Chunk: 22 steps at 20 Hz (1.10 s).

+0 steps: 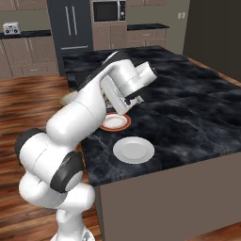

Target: Move the bowls from the cabinet to the plates on the dining table.

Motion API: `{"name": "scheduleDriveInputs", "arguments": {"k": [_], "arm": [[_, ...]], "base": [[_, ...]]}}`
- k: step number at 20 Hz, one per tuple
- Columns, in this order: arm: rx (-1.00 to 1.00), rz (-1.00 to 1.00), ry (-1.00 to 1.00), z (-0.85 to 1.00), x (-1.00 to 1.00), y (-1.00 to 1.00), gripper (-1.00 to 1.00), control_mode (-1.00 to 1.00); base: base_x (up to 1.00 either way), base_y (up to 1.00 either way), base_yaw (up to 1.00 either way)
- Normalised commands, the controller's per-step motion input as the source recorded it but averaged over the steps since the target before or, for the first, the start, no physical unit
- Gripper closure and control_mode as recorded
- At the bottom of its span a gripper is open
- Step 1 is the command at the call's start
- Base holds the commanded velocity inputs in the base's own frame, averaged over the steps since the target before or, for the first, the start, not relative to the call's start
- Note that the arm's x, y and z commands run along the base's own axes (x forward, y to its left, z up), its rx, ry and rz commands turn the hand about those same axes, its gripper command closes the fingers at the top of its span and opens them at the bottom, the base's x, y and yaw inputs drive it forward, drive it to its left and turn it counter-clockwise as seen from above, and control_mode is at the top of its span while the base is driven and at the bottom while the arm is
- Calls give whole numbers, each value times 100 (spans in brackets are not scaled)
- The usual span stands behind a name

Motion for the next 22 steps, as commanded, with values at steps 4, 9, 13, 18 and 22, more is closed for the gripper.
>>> {"name": "scheduleDriveInputs", "arguments": {"k": [4, 9, 13, 18, 22], "arm": [[1, 4, 10, -11, 31, -8, 100, -100], [3, 4, 4, -14, 29, -6, 100, -100], [3, 4, -2, -22, 23, 0, 100, -100], [0, 5, -6, -29, 16, 0, 100, -100], [0, 5, -1, -32, 22, 0, 100, -100]], "base": [[0, 0, 0], [0, 0, 0], [0, 0, 0], [0, 0, 0], [0, 0, 0]]}}
